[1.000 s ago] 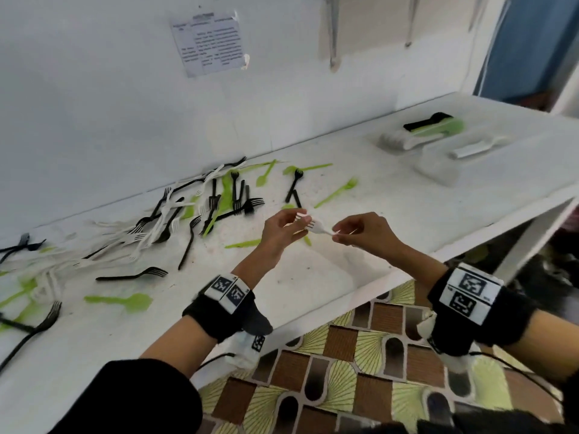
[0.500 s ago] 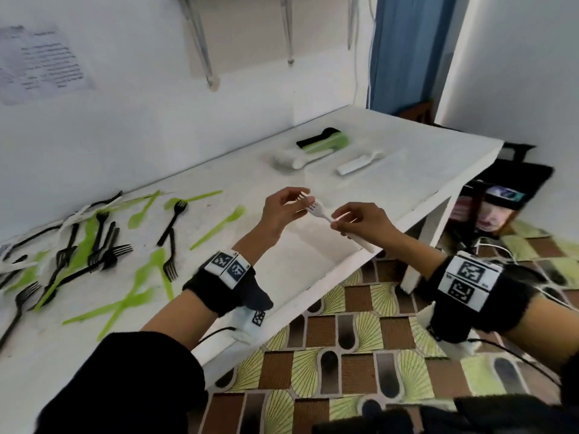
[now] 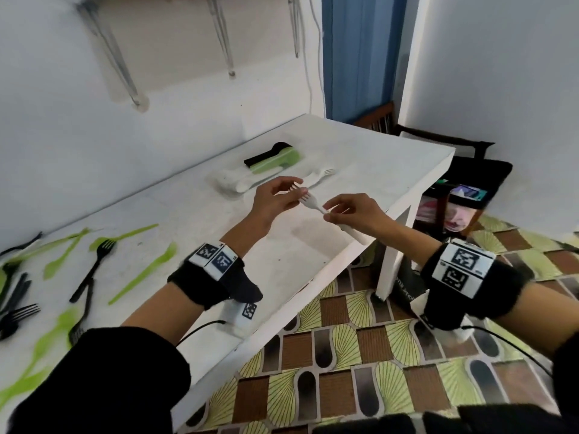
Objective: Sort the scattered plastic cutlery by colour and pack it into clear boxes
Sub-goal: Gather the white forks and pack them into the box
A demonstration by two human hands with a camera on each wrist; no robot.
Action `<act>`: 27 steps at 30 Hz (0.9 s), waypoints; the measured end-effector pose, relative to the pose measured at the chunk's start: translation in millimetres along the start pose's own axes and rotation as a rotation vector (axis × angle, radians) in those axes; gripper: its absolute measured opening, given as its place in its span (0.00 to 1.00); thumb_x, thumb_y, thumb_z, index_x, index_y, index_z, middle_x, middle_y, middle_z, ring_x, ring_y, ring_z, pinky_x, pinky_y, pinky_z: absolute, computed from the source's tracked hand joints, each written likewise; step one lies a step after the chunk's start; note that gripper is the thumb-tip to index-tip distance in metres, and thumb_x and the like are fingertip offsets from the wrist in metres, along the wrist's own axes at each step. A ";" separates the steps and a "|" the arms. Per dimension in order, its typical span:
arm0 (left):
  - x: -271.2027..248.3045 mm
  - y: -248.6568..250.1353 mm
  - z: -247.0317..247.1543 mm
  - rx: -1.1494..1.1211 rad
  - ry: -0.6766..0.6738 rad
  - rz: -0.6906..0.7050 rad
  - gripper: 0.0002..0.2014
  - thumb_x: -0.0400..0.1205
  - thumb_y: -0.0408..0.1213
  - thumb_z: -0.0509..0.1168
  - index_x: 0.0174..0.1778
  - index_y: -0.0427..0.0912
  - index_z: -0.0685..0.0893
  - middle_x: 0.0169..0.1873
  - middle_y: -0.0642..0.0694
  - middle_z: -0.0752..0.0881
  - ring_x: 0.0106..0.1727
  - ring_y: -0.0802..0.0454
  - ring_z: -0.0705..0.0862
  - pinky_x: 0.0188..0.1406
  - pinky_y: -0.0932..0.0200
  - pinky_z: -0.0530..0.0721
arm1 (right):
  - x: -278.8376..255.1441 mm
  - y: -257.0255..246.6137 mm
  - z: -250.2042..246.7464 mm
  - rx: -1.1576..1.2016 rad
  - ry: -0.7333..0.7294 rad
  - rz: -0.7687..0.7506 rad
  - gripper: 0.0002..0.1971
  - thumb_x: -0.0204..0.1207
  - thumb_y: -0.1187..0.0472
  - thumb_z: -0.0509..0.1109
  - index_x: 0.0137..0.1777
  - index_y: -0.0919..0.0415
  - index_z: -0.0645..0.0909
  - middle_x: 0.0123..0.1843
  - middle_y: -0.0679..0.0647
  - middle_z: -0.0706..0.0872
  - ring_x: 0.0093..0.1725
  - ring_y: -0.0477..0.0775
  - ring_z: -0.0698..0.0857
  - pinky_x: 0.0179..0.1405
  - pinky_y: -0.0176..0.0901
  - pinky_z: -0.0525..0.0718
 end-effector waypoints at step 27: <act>179.5 10.1 7.8 0.333 -0.169 -0.166 0.15 0.77 0.31 0.71 0.59 0.43 0.83 0.48 0.49 0.87 0.49 0.59 0.86 0.54 0.63 0.84 | 227.6 -11.6 -88.4 0.608 -0.149 0.023 0.21 0.72 0.71 0.72 0.62 0.62 0.70 0.45 0.58 0.83 0.41 0.52 0.86 0.31 0.32 0.86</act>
Point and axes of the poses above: each hand's wrist, its own x-axis towards the middle knuckle, its own z-axis out of the palm, y = z × x, the point moved 2 cm from there along x, towards the middle knuckle
